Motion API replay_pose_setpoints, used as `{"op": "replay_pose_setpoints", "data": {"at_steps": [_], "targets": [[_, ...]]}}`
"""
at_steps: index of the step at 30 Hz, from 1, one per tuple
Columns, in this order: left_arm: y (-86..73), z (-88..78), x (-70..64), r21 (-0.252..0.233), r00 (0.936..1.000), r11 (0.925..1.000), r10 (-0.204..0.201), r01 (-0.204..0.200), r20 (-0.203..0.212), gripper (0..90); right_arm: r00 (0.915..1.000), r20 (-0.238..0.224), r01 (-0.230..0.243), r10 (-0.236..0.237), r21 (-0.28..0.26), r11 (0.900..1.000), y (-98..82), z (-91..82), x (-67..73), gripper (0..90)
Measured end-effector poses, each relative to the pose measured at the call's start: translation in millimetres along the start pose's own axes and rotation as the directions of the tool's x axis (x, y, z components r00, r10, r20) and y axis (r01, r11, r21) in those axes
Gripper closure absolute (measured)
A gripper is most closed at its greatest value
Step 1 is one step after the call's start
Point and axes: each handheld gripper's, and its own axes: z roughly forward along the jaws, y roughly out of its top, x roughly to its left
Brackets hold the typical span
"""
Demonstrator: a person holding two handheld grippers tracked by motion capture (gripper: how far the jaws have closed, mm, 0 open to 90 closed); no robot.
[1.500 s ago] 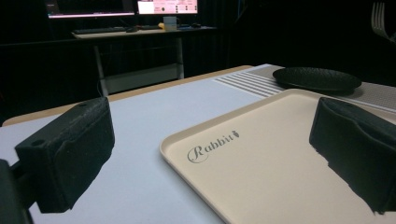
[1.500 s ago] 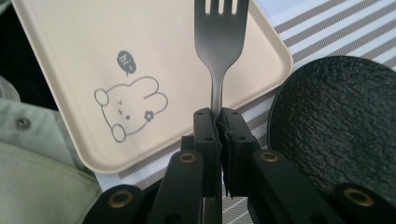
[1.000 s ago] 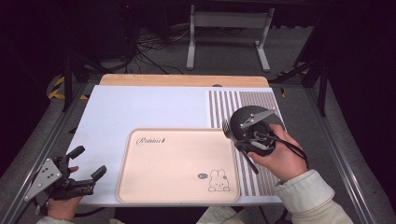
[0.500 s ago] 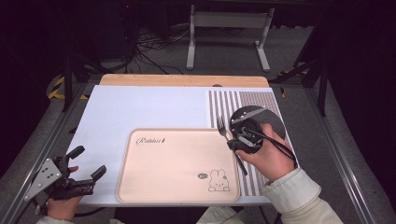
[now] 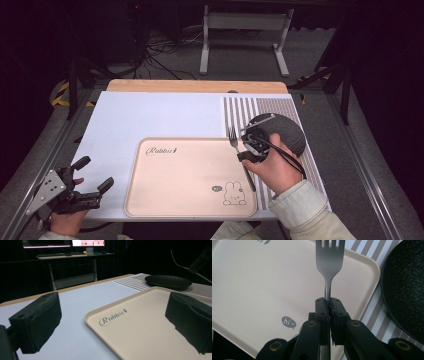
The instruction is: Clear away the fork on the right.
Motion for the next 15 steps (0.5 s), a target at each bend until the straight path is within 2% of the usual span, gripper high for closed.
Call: {"op": "replay_pose_setpoints", "data": {"at_steps": [8,15], "targets": [[0.1,-0.2,0.0,0.000,1.0000,1.0000,0.001,-0.001,-0.001,1.2,0.9994,-0.015,-0.032,0.033,0.029,0.999,1.5,13.0,4.9,86.0],[0.1,0.0,0.1,-0.002,1.0000,1.0000,0.000,0.000,-0.001,1.2,0.9979,-0.017,-0.061,0.062,0.064,0.996,0.3,27.4,3.5,86.0]]}}
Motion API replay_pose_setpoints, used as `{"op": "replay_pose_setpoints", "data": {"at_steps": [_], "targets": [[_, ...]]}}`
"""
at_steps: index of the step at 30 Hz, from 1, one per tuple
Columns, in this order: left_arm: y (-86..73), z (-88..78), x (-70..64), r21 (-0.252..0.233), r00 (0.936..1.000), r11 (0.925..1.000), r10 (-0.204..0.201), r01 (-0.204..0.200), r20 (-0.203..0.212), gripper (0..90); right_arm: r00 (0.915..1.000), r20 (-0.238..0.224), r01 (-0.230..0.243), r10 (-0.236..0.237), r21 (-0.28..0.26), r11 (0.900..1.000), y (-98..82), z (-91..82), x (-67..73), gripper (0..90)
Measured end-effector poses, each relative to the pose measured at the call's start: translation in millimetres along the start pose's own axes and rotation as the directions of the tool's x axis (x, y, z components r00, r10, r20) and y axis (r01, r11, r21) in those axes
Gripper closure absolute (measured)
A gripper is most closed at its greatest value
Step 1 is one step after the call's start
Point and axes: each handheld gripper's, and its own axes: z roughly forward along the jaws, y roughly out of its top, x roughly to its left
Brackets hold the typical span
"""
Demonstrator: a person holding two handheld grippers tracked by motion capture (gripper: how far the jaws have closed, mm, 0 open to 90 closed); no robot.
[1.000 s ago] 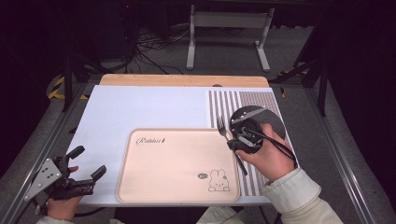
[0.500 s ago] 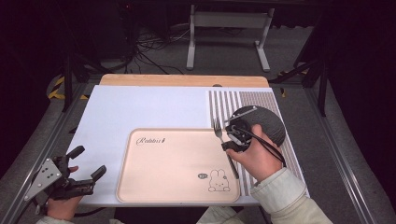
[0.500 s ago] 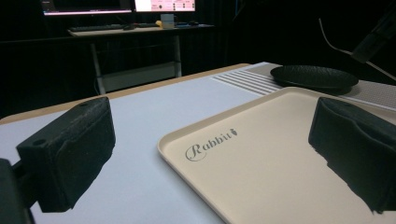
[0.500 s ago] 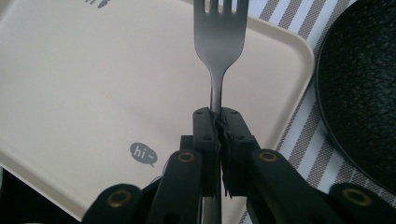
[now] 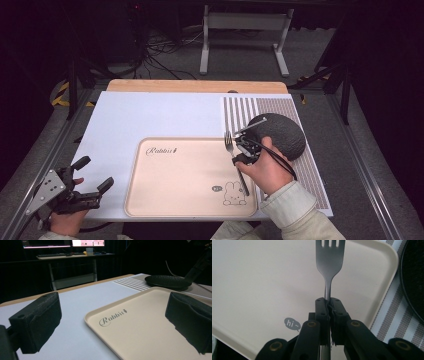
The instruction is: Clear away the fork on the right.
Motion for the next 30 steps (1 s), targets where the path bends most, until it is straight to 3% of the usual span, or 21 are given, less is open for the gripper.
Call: {"op": "replay_pose_setpoints", "data": {"at_steps": [16,30], "targets": [[0.1,-0.1,0.1,-0.001,1.0000,1.0000,0.000,0.000,0.000,1.2,0.9984,0.004,-0.057,0.056,0.084,0.995,-2.6,34.7,-8.4,86.0],[0.1,-0.2,0.3,0.001,1.0000,1.0000,0.000,0.000,0.002,1.2,0.9957,0.002,-0.093,0.093,0.106,0.990,-4.1,50.6,-14.2,85.8]]}}
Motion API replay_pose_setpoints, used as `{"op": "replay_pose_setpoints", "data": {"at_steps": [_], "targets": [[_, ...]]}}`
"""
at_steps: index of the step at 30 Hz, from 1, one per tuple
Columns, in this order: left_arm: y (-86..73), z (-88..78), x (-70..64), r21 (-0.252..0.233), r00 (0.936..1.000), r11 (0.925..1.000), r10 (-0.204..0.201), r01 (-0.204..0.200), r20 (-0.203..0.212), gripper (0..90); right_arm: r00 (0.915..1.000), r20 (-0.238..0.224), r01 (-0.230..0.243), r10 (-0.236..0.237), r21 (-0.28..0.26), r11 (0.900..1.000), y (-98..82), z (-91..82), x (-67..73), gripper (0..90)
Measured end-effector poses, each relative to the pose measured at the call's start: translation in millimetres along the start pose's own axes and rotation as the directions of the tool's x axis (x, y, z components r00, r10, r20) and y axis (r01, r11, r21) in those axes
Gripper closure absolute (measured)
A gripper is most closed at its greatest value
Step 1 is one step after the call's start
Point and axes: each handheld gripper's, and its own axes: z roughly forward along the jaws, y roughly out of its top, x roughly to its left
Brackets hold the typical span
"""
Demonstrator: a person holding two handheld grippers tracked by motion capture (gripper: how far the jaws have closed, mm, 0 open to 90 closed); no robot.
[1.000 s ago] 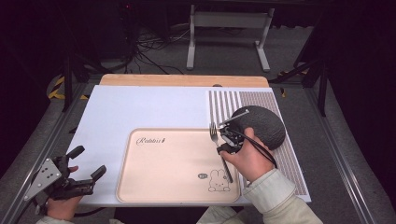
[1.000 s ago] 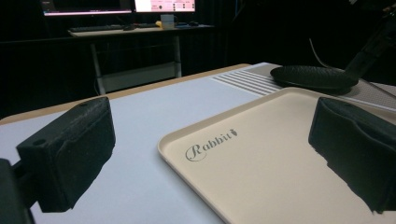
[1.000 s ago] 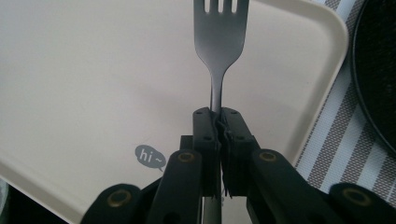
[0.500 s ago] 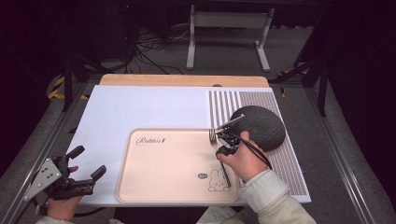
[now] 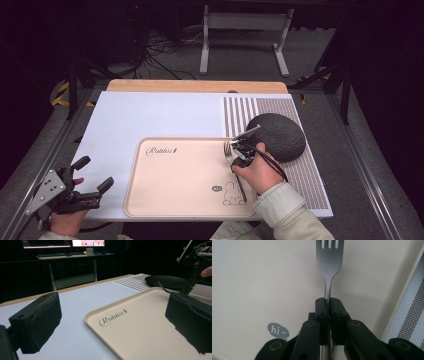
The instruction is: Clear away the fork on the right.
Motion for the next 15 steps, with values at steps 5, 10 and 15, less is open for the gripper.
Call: {"op": "replay_pose_setpoints", "data": {"at_steps": [5,10,15], "targets": [[0.0,0.0,0.0,0.000,1.0000,1.0000,0.000,0.000,-0.001,1.2,0.9999,0.006,-0.013,0.012,0.004,1.000,0.4,5.4,-1.0,85.7],[0.0,0.0,0.0,0.000,1.0000,1.0000,0.001,-0.001,-0.001,1.2,0.9998,0.012,-0.016,0.016,0.015,1.000,1.5,10.6,-2.2,85.6],[0.0,0.1,-0.2,-0.002,1.0000,1.0000,-0.001,0.001,-0.001,1.2,0.9996,0.019,-0.021,0.021,0.022,1.000,1.7,13.5,-2.8,85.5]]}}
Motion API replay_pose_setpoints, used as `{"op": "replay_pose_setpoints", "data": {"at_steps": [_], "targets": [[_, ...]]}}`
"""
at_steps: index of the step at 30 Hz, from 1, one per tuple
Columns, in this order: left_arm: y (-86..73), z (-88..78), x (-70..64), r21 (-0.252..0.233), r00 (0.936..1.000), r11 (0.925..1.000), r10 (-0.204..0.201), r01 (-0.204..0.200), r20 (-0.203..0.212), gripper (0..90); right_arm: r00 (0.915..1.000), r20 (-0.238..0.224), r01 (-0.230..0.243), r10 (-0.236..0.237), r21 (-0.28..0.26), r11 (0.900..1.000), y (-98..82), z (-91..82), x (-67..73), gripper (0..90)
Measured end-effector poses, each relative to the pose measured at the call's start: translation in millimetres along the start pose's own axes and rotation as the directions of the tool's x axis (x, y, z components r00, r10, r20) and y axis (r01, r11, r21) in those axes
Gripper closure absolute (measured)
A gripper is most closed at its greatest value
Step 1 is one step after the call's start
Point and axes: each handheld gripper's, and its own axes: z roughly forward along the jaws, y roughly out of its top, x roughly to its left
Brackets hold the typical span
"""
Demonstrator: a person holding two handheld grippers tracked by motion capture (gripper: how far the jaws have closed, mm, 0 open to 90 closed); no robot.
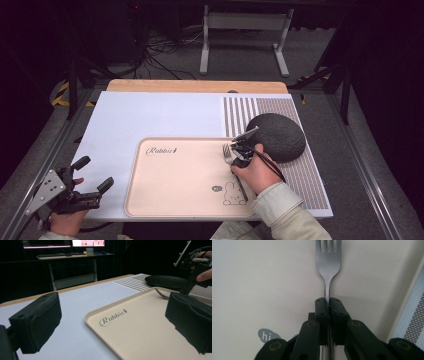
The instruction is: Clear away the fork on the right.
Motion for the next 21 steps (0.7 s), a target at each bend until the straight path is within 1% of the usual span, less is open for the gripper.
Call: {"op": "replay_pose_setpoints", "data": {"at_steps": [4,6,12,14,15,16,17,18,19,20,21], "targets": [[0.0,0.0,0.0,0.000,1.0000,1.0000,0.001,-0.001,-0.002,1.2,1.0000,0.001,0.005,-0.005,0.004,1.000,-0.5,1.6,-0.1,85.0],[0.1,0.0,-0.1,0.001,1.0000,1.0000,0.001,-0.001,0.000,1.2,1.0000,0.000,0.009,-0.009,0.002,1.000,-0.7,1.7,0.1,83.3],[0.0,0.1,0.0,0.000,1.0000,1.0000,0.002,-0.002,-0.001,1.2,0.9997,-0.008,0.022,-0.022,-0.018,1.000,-0.7,-1.5,-0.3,71.7],[0.0,0.0,0.0,0.000,1.0000,1.0000,0.001,-0.001,-0.001,1.2,0.9993,-0.022,0.031,-0.031,-0.033,0.999,-0.1,-3.6,-0.7,66.1],[0.1,0.0,-0.1,0.001,1.0000,1.0000,0.001,-0.001,-0.001,1.2,0.9987,-0.028,0.040,-0.042,-0.048,0.998,0.0,-4.5,-1.0,61.2],[0.1,0.0,-0.1,0.001,1.0000,1.0000,0.001,-0.001,-0.001,1.2,0.9978,-0.039,0.051,-0.053,-0.065,0.997,0.4,-6.0,-1.4,56.3],[0.1,0.0,-0.1,0.002,1.0000,1.0000,0.000,0.000,0.000,1.1,0.9957,-0.058,0.067,-0.073,-0.106,0.992,0.5,-7.5,-1.6,50.8],[0.1,0.0,-0.1,0.002,1.0000,1.0000,-0.001,0.001,0.000,1.1,0.9933,-0.069,0.083,-0.092,-0.134,0.988,0.8,-9.2,-1.7,46.9],[0.1,0.0,0.1,0.005,1.0000,1.0000,0.000,0.000,0.000,1.1,0.9933,-0.069,0.083,-0.092,-0.134,0.988,0.8,-9.2,-1.7,46.9],[0.2,-0.1,0.3,0.009,1.0000,1.0000,0.001,-0.001,0.001,1.1,0.9876,-0.076,0.122,-0.137,-0.179,0.976,1.4,-12.0,-1.0,40.3],[0.2,-0.1,0.3,0.008,1.0000,1.0000,0.000,0.000,0.001,1.1,0.9837,-0.079,0.144,-0.161,-0.193,0.971,1.8,-13.2,0.1,38.4]]}}
